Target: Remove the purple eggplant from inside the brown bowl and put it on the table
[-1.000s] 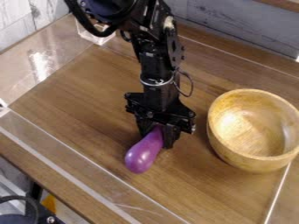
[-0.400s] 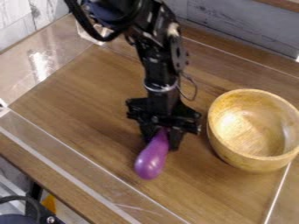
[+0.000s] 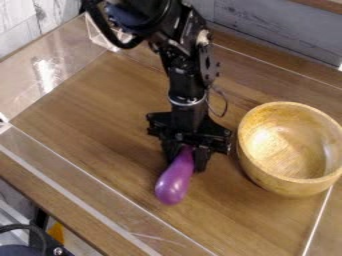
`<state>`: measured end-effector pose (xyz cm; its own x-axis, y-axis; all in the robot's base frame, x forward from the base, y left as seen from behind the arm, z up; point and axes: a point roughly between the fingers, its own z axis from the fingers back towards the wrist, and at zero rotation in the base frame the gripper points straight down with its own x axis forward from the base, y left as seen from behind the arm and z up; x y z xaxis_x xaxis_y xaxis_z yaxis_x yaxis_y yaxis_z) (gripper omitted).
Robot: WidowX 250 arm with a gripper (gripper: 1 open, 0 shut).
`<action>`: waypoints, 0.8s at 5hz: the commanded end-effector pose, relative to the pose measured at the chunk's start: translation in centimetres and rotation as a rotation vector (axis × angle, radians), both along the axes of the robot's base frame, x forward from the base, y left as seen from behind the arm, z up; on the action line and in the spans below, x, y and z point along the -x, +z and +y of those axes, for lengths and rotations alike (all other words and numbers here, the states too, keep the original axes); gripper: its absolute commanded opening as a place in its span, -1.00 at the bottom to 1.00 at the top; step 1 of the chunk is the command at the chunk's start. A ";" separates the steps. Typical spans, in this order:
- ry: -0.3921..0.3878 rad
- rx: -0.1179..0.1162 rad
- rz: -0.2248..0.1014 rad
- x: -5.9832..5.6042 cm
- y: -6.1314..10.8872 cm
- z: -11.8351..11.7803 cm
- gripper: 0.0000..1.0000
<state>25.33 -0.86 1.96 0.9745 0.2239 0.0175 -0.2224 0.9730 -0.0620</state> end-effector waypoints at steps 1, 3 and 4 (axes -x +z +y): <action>-0.022 -0.013 -0.044 -0.4 0.7 1.0 -1.00; -0.126 -0.026 -0.061 -0.1 0.7 2.5 -1.00; -0.127 -0.034 -0.061 0.7 0.8 2.5 1.00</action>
<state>24.25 1.33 1.82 0.9951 0.0890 0.0436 -0.0872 0.9954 -0.0406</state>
